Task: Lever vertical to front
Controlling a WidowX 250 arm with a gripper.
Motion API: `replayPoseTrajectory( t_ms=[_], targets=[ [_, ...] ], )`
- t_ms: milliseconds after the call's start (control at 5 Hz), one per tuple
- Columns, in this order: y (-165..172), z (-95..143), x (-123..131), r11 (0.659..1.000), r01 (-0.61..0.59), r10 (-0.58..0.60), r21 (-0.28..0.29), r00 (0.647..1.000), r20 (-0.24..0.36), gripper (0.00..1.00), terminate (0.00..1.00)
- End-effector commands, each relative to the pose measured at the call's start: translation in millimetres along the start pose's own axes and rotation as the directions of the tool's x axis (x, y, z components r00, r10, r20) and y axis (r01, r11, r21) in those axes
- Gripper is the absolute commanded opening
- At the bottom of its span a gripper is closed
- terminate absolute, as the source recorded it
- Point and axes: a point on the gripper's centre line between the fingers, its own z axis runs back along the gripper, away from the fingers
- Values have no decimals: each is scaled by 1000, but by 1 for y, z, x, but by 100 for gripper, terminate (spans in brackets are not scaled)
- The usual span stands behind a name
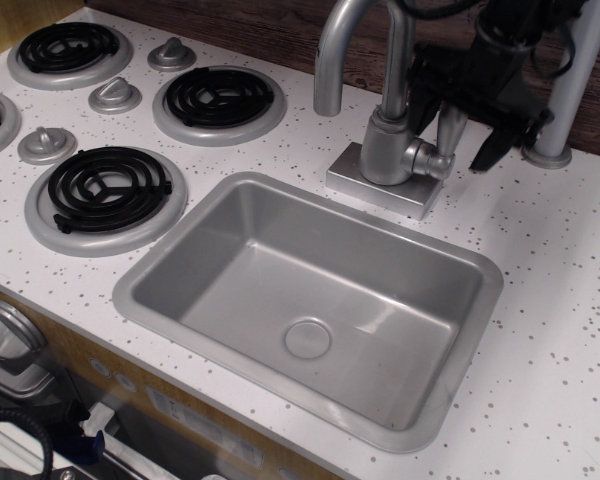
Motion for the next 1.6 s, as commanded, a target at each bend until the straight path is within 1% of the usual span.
replayPoseTrajectory(
  t_ms=[0, 200, 400, 600, 800, 1000, 1200, 1400],
  targets=[
    [3, 21, 31, 999, 41, -43, 26, 995, 90, 100, 0],
    [2, 19, 37, 999, 48, -50, 24, 994, 96, 100, 0],
    [3, 14, 30, 1000, 21, -23, 23, 997, 78, 0, 0],
    [3, 19, 19, 999, -21, 19, 36, 998, 61, 0, 0],
    [4, 17, 5, 998, -65, 65, 27, 998, -1, 0, 0],
    [6, 12, -6, 995, -93, 94, 19, 995, -46, 0, 0],
    [8, -4, -12, 994, -109, 107, -28, 992, -72, 0, 0],
    [8, -16, -18, 990, -123, 119, -63, 990, -70, 0, 0]
  ],
)
